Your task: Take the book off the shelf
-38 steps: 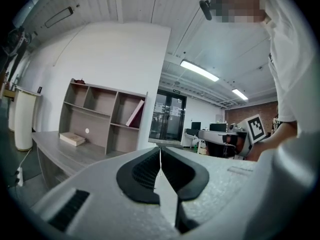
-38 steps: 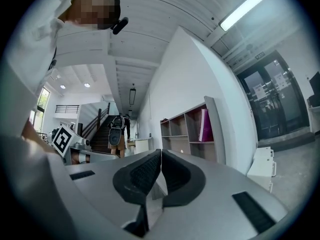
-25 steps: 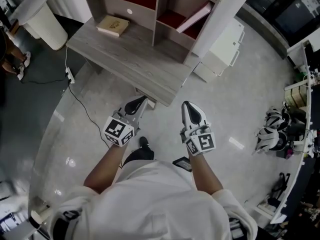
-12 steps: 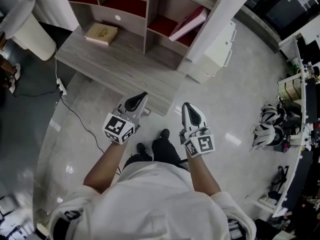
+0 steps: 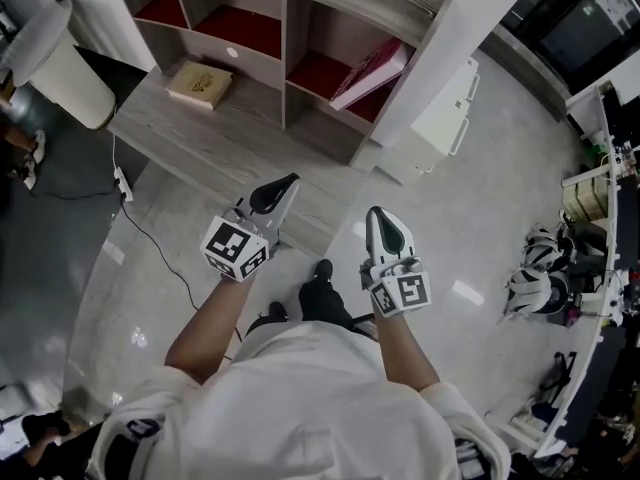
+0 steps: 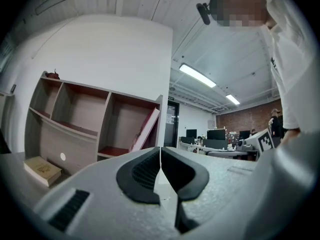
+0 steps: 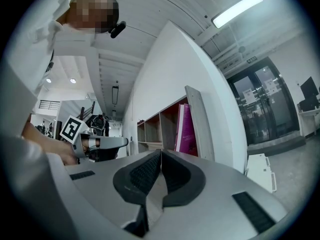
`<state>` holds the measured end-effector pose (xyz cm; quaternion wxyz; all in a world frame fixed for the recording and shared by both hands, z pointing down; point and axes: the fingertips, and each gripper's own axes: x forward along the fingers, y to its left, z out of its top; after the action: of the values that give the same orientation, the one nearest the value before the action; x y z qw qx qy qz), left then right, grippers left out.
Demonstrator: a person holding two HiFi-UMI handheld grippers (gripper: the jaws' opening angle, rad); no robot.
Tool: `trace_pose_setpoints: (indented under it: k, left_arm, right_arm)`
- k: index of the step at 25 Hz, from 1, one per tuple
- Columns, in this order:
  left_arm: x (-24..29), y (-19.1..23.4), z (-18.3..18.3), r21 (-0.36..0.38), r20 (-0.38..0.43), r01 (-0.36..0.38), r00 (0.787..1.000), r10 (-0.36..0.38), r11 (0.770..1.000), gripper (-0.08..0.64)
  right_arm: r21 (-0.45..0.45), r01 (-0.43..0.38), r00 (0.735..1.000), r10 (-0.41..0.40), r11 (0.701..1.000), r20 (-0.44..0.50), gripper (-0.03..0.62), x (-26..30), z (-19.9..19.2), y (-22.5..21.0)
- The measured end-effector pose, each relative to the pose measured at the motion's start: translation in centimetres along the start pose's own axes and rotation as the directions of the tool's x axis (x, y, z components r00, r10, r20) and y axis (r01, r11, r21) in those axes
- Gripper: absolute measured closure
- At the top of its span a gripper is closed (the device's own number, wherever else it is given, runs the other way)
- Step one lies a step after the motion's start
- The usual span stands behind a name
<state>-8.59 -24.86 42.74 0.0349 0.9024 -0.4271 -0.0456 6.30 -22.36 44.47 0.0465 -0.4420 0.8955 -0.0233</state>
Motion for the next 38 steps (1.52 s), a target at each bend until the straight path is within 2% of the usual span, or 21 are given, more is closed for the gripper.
trace_pose_setpoints:
  k: [8, 11, 17, 20, 24, 26, 30, 34, 38]
  left_arm:
    - [6.1, 3.3, 2.0, 0.072, -0.04, -0.064, 0.997, 0.067, 0.995, 0.538]
    - [8.3, 3.8, 2.8, 0.107, -0.054, -0.067, 0.996, 0.073, 0.992, 0.535]
    - [12.3, 3.9, 3.7, 0.187, -0.084, -0.06, 0.994, 0.077, 0.98, 0.435]
    - [14.1, 3.9, 3.6, 0.25, -0.113, -0.06, 0.989, 0.091, 0.966, 0.388]
    - [16.3, 4.2, 3.6, 0.365, -0.146, -0.075, 0.98, 0.136, 0.928, 0.331]
    - [17.4, 4.4, 3.5, 0.396, -0.15, -0.087, 0.976, 0.158, 0.914, 0.315]
    - [19.3, 5.2, 2.5, 0.408, -0.166, -0.101, 0.969, 0.183, 0.907, 0.283]
    - [20.8, 5.9, 0.5, 0.39, -0.211, -0.087, 0.961, 0.181, 0.917, 0.262]
    - [22.2, 6.6, 0.4, 0.393, -0.196, -0.098, 0.963, 0.188, 0.914, 0.262]
  right_arm:
    - [0.018, -0.036, 0.999, 0.035, 0.999, 0.034, 0.577, 4.6, 1.1, -5.2]
    - [0.025, -0.051, 0.998, 0.05, 0.998, 0.034, 0.577, 5.7, 1.1, -6.9]
    - [0.037, -0.075, 0.997, 0.074, 0.997, 0.034, 0.577, 7.5, 1.4, -9.8]
    - [0.048, -0.082, 0.996, 0.08, 0.996, 0.033, 0.577, 8.0, 1.3, -11.2]
    - [0.062, -0.093, 0.995, 0.091, 0.994, 0.035, 0.577, 8.6, 1.2, -12.7]
    - [0.065, -0.098, 0.995, 0.096, 0.993, 0.032, 0.577, 8.6, 1.0, -13.5]
    - [0.079, -0.088, 0.996, 0.087, 0.993, 0.018, 0.577, 8.9, 0.0, -15.1]
    - [0.086, -0.073, 0.997, 0.073, 0.994, 0.003, 0.577, 9.0, -0.8, -15.9]
    - [0.087, -0.052, 0.999, 0.053, 0.995, -0.008, 0.577, 9.3, -1.4, -16.5]
